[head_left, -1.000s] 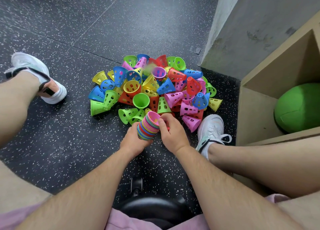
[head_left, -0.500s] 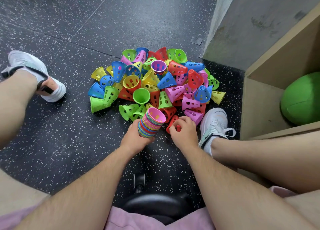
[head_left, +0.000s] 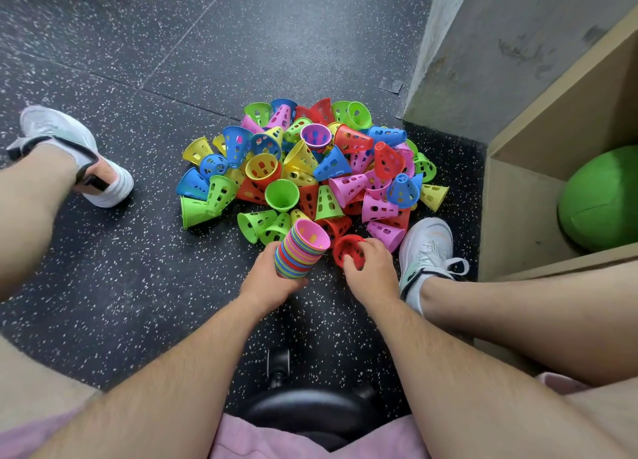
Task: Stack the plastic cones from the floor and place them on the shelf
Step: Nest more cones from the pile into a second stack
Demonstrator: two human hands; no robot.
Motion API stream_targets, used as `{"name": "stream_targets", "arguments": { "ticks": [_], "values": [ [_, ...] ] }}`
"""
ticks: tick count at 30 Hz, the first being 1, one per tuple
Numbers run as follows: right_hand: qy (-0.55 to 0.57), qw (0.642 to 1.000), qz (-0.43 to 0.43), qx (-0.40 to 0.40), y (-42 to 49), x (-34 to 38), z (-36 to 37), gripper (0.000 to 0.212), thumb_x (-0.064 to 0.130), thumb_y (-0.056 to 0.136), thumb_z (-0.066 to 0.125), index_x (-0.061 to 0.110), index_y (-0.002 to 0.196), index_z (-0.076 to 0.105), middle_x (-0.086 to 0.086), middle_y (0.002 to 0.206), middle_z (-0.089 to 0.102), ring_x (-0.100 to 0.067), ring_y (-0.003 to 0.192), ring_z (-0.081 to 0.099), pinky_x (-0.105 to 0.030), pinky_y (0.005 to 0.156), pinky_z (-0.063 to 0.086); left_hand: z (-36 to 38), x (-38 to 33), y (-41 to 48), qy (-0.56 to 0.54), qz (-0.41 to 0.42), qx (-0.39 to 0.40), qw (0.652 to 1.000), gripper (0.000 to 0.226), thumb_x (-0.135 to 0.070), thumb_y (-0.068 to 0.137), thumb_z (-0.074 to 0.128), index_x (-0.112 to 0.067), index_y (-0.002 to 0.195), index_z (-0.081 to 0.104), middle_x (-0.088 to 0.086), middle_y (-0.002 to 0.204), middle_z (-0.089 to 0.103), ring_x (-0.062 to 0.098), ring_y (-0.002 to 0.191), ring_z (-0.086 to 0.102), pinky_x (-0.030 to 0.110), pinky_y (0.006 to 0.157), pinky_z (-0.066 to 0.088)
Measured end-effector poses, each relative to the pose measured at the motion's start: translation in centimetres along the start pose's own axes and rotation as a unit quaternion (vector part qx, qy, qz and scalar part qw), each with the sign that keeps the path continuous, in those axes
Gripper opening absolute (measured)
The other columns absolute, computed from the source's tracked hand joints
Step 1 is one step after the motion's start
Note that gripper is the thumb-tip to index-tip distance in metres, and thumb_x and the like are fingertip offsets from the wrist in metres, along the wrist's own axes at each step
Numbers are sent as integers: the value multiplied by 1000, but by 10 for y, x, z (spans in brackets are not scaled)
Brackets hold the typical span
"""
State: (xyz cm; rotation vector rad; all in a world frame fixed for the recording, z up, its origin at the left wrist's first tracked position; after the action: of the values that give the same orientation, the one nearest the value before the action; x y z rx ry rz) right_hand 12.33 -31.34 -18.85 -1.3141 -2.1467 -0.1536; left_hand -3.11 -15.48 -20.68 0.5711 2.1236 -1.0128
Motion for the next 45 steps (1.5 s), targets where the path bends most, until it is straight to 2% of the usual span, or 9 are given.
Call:
{"name": "stream_targets", "arguments": {
  "ticks": [4, 8, 15, 25, 28, 32, 35, 41, 45],
  "values": [
    [36, 999, 17, -36, 2, 6, -11, 77, 62, 75, 76, 13, 129, 51, 1, 126, 44, -14, 120, 46, -32, 104, 42, -1, 1, -2, -2, -3, -2, 1000, 77, -54, 48, 81, -45, 117, 47, -10, 110, 67, 11, 100, 68, 47, 95, 56],
    [69, 993, 4, -97, 6, 20, -24, 63, 64, 82, 66, 16, 120, 50, 5, 116, 47, -18, 116, 48, -34, 99, 44, -2, -1, -4, 3, -5, 0, 1000, 76, -52, 49, 81, -43, 117, 47, -9, 110, 67, 12, 99, 68, 48, 94, 56],
    [134, 984, -37, -112, 14, 51, -27, 82, 73, 86, 40, 14, 143, 47, -3, 144, 52, -18, 135, 44, -38, 114, 35, -2, -2, -5, 2, -6, 1, 1000, 75, -50, 49, 81, -43, 116, 49, -9, 110, 67, 12, 97, 68, 47, 92, 57],
    [153, 978, -133, 56, 4, 60, -5, 59, 69, 80, 51, 23, 110, 71, 15, 114, 63, -8, 111, 55, -25, 99, 42, 0, -12, -6, 13, -2, -5, 1000, 65, -38, 59, 84, -43, 114, 50, -7, 108, 67, 11, 89, 68, 41, 86, 58],
    [226, 973, -47, 12, 7, 55, -1, 51, 65, 85, 52, 25, 114, 68, 13, 110, 66, -3, 100, 60, -22, 89, 46, 0, -11, -4, 9, 2, -3, 1000, 65, -39, 58, 85, -41, 114, 51, -8, 108, 68, 11, 91, 68, 42, 87, 58],
    [200, 970, 122, -56, 28, 35, 6, 23, 37, 93, 57, 22, 108, 66, 6, 103, 68, -14, 98, 63, -33, 91, 50, 0, -7, -1, 2, 5, -2, 1000, 67, -43, 56, 84, -42, 115, 50, -9, 107, 68, 13, 96, 67, 45, 91, 57],
    [182, 966, 179, -34, 38, 24, 15, 31, 40, 89, 64, 19, 112, 64, 3, 107, 67, -17, 99, 62, -33, 88, 49, 0, -5, 1, -6, 5, -5, 1000, 70, -46, 55, 83, -45, 116, 48, -9, 110, 68, 13, 99, 67, 45, 94, 56],
    [64, 995, 64, -35, 39, 31, 24, 23, 34, 84, 72, 27, 99, 56, 4, 110, 49, -15, 103, 46, -32, 80, 42, 1, -1, 5, -22, 2, -8, 1000, 74, -51, 50, 82, -48, 116, 49, -12, 106, 71, 11, 98, 69, 46, 95, 56],
    [30, 999, 20, -3, 41, 30, 27, 15, 26, 87, 67, 31, 100, 70, 5, 127, 49, -19, 122, 42, -35, 91, 46, 3, 1, 7, -23, 9, -5, 1000, 75, -51, 50, 83, -51, 115, 48, -11, 109, 70, 12, 99, 69, 47, 93, 57]
  ]
}}
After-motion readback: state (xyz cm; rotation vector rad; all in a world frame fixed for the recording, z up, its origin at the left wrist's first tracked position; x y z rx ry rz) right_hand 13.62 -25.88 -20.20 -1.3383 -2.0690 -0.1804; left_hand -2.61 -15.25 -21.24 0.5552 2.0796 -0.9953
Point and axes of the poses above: each hand's wrist, its own y-axis towards the middle knuckle, its own z-axis out of the palm, x = y × z, the point moved 1 cm from there along y, towards the middle knuckle
